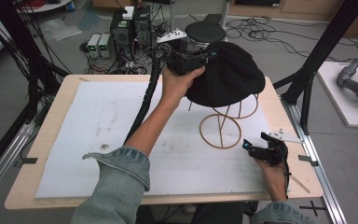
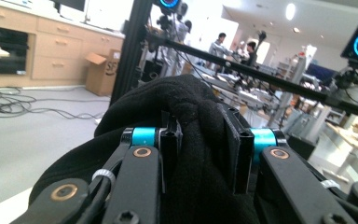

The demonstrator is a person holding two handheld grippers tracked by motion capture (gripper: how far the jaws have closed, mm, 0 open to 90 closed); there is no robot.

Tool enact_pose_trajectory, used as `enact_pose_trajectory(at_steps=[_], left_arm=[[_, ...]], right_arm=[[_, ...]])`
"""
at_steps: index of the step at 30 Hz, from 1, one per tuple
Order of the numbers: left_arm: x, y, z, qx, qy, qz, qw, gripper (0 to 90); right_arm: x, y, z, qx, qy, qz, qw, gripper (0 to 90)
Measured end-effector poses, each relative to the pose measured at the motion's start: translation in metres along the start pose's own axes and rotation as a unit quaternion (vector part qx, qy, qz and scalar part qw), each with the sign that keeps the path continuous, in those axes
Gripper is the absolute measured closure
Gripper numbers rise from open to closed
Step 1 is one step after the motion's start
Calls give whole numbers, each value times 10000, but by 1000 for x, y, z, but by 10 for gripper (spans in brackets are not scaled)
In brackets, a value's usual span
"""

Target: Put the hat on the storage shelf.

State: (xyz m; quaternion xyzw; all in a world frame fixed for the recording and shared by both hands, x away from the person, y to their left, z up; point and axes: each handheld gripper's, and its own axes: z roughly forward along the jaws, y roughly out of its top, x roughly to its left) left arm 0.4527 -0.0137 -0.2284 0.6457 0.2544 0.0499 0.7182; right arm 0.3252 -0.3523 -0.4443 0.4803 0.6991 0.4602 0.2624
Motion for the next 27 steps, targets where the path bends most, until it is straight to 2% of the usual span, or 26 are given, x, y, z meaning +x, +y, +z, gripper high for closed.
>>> enact_pose_trajectory(at_steps=[7, 14, 18, 24, 27], left_arm=[[-5, -10, 11, 326, -54, 262, 9991, 716], [-13, -20, 22, 721, -140, 582, 9956, 709], [-15, -24, 24, 783, -195, 680, 9944, 704], [-12, -31, 22, 867, -208, 709, 9935, 689], [-11, -34, 22, 964, -248, 775, 9920, 681]], right_arm=[[0, 0, 0, -4, -1, -21, 10000, 139], [0, 0, 0, 11, -4, -5, 10000, 139], [-1, 0, -1, 22, -7, -8, 10000, 139], [-1, 0, 0, 29, -13, -12, 10000, 140], [-1, 0, 0, 13, -19, -29, 10000, 139]])
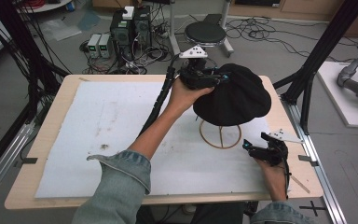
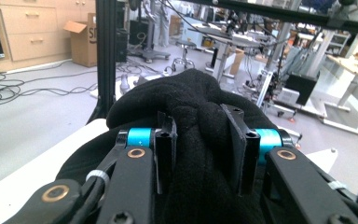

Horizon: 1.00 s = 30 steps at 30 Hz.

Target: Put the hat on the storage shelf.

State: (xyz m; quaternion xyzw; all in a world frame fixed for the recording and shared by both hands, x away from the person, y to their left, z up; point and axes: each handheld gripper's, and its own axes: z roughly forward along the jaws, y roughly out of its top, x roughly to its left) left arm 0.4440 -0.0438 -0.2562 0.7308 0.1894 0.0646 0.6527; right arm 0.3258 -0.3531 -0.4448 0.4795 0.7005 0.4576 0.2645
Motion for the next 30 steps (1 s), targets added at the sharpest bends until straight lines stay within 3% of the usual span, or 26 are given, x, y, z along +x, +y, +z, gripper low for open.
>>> enact_pose_trajectory(at_steps=[3, 20, 24, 30], left_arm=[[-1, -3, 2, 123, -17, 82, 9999, 664], [1, -6, -2, 198, 68, 256, 9995, 503], [5, -5, -14, -30, 141, 229, 9996, 478], [14, -5, -38, -86, 369, 238, 9990, 469]], right_arm=[[0, 0, 0, 17, 4, -3, 10000, 139], [0, 0, 0, 33, -1, 4, 10000, 139], [0, 0, 0, 40, -1, -10, 10000, 139], [1, 0, 0, 36, 0, 1, 10000, 139]])
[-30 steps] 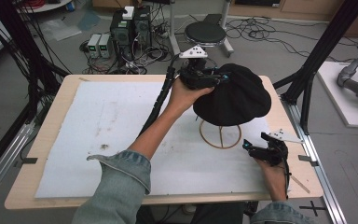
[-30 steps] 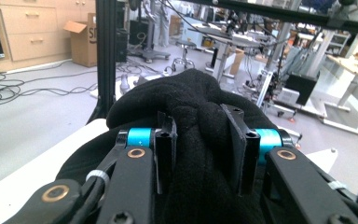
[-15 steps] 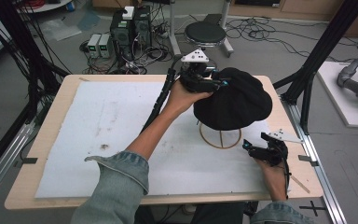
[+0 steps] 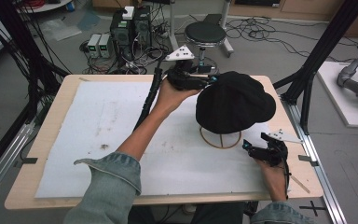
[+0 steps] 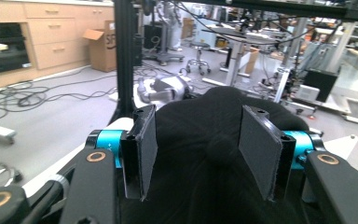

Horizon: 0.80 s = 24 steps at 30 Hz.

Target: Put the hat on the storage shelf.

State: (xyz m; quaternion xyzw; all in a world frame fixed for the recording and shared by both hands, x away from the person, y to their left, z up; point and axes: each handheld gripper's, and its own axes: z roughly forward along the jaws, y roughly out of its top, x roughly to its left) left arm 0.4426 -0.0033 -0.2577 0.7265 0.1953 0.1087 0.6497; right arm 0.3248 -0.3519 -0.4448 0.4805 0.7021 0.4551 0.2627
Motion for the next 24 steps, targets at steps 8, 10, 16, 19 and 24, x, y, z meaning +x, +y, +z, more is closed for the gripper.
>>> enact_pose_trajectory(at_steps=[8, 10, 16, 19, 24], left_arm=[[14, -9, -38, 109, 378, 82, 9992, 456], [18, -13, -49, 152, 495, 105, 9986, 453], [22, -27, -85, 182, 845, 225, 9960, 437], [23, -38, -102, 228, 1020, 305, 9941, 429], [25, -57, -125, 458, 1270, 379, 9901, 410]], right_arm=[[0, 0, -1, 10, -17, 4, 10000, 139], [-1, 0, -1, -1, -29, -20, 10000, 140], [0, 0, -1, 8, -26, -10, 10000, 139], [1, 0, -1, 28, -43, -11, 10000, 139], [2, 0, -1, 43, -31, -22, 10000, 139]])
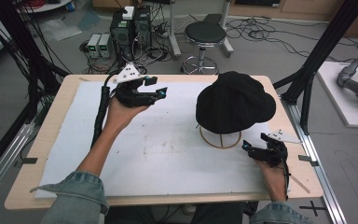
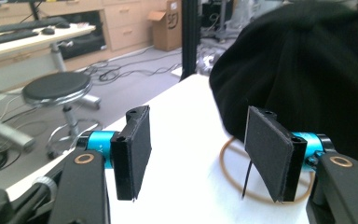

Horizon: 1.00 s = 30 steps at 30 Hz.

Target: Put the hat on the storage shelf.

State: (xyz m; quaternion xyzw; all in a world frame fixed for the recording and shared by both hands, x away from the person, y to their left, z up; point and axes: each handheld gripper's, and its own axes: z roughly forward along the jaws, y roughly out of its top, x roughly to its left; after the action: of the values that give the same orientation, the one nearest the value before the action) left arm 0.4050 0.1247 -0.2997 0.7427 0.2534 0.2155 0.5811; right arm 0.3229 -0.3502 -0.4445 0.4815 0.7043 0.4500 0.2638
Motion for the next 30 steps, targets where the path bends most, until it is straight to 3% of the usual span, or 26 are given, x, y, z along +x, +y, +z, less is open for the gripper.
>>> enact_pose_trajectory(at_steps=[3, 11, 15, 20, 26, 30], left_arm=[[1, -10, -12, 66, 106, 15, 9999, 397], [2, -48, -45, 171, 362, -206, 9990, 329], [1, -65, -59, 231, 593, -233, 9977, 284], [2, -83, -76, 262, 893, -277, 9953, 258], [5, -103, -96, 320, 1095, -430, 9925, 255], [7, -116, -109, 317, 1321, -490, 9895, 238]], right_arm=[[0, 0, 0, -10, -11, -13, 10000, 139], [1, 0, -1, -22, 6, -30, 10000, 138], [1, 0, -2, -13, 7, -26, 10000, 139], [2, 0, -1, -21, -12, -44, 10000, 139], [3, 2, 0, -39, -21, 10, 10000, 139], [3, 3, 1, -65, -24, 7, 10000, 139]])
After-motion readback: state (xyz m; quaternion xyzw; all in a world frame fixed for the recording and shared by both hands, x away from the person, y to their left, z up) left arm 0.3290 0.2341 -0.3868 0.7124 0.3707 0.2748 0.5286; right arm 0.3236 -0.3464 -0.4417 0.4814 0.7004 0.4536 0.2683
